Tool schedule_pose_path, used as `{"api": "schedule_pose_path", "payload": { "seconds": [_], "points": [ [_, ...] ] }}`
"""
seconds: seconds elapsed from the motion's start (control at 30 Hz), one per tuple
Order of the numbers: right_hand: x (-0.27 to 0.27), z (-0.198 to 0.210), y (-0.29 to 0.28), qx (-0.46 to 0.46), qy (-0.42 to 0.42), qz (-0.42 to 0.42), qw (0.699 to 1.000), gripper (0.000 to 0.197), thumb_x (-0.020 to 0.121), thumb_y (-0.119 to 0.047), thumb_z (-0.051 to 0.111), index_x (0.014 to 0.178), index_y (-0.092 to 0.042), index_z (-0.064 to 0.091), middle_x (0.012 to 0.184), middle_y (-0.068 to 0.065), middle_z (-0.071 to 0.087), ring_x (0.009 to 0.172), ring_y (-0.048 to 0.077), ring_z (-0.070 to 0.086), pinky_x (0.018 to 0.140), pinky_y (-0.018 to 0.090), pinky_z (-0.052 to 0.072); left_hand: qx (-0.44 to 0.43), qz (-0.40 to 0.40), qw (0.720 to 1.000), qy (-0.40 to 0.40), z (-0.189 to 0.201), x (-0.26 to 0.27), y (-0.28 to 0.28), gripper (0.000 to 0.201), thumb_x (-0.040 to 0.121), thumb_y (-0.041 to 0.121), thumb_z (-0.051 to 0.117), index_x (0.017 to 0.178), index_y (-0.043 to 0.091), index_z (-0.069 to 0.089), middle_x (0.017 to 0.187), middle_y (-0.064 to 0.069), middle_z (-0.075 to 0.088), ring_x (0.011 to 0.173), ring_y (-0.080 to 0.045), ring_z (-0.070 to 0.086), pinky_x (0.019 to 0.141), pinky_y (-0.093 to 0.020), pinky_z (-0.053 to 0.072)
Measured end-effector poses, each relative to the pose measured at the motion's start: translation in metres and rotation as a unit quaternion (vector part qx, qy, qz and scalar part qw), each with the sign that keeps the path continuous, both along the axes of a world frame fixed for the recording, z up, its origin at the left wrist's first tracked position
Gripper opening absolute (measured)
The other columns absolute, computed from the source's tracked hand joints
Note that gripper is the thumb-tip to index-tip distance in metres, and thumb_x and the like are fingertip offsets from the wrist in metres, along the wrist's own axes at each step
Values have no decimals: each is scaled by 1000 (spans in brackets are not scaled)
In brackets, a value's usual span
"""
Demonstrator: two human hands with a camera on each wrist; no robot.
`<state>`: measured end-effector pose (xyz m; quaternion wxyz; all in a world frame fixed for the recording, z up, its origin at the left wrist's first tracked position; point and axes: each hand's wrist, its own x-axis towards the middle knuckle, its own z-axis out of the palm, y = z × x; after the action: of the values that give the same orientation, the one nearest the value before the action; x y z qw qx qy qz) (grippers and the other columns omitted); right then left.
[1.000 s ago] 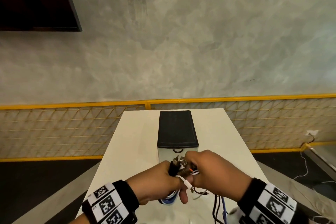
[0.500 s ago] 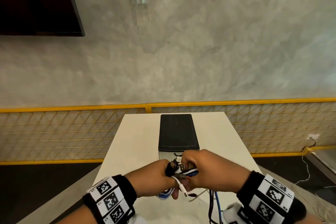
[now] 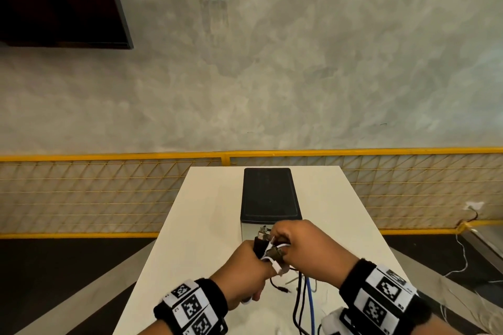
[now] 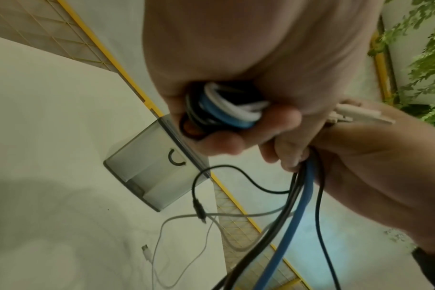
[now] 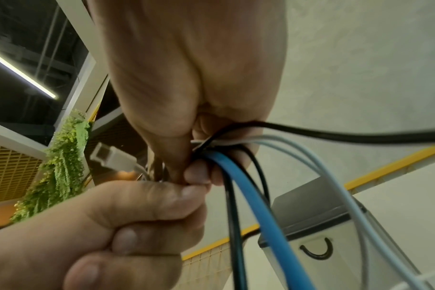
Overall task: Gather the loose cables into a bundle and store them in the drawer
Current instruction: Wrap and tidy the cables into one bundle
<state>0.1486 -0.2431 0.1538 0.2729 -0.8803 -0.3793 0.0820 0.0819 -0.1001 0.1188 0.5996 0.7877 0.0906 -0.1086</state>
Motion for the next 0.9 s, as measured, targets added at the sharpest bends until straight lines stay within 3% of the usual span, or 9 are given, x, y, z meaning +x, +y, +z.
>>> {"api": "schedule_pose_path", "payload": {
  "seconds": [0.2,0.27,0.33,0.43,0.53,0.6,0.7,0.8,0.9],
  "points": [
    [2,2,-7,78,116,-21,990,7,82,-15,67,84,-22,64,72,-7,67,59,2,60,58,19,49,-50,40,998,-30,0,5,0,11,68,30,65,68,19,63,49,-2,36,37,-17,29,47,-29,29],
    [1,2,-15,122,226,-27,966,6,87,-18,65,93,-17,65,75,-3,70,63,6,62,61,23,50,-78,52,995,-31,0,4,-2,4,68,22,61,66,19,63,45,0,35,33,-15,30,48,-29,32],
    [-3,-2,-24,160,307,-10,938,12,93,-15,59,103,-12,64,84,0,72,72,13,64,68,26,52,-118,59,991,-24,-1,1,-1,6,71,15,56,74,14,62,46,0,31,33,-14,28,46,-26,34],
    [-15,-12,-30,219,339,0,915,15,97,-9,53,110,-7,61,91,1,70,81,22,67,74,25,53,-186,76,980,-5,-4,1,0,16,88,13,60,72,9,58,44,1,27,32,-13,27,45,-24,33],
    [-27,-25,-27,308,366,-54,877,21,96,-4,52,115,-14,55,88,9,67,75,28,68,73,36,55,-247,111,962,19,-2,2,-6,28,94,18,58,66,11,56,43,2,28,34,-13,31,45,-24,33],
    [-29,-30,-27,327,357,-71,872,26,94,-2,54,114,-19,52,80,13,63,67,29,66,71,42,56,-292,145,945,28,0,4,-9,29,94,21,58,66,11,57,44,3,30,36,-12,35,44,-23,34],
    [-28,-30,-30,282,294,-63,911,25,94,-7,53,112,-25,55,70,11,59,58,27,62,63,40,55,-333,182,925,15,3,10,-9,27,95,21,57,71,9,57,45,2,32,38,-12,37,43,-24,35],
    [-25,-24,-30,252,228,-81,937,23,97,-14,47,104,-32,60,61,-6,56,49,16,54,53,33,50,-319,166,933,-7,3,10,-8,25,96,23,57,76,8,59,47,2,32,39,-13,34,44,-24,34],
    [-17,-18,-33,260,148,-120,947,25,99,-16,45,102,-33,63,61,-21,58,48,4,49,50,29,51,-257,115,960,-3,4,7,-5,23,97,22,57,77,9,58,46,2,29,37,-12,29,43,-22,30]
  ]
}}
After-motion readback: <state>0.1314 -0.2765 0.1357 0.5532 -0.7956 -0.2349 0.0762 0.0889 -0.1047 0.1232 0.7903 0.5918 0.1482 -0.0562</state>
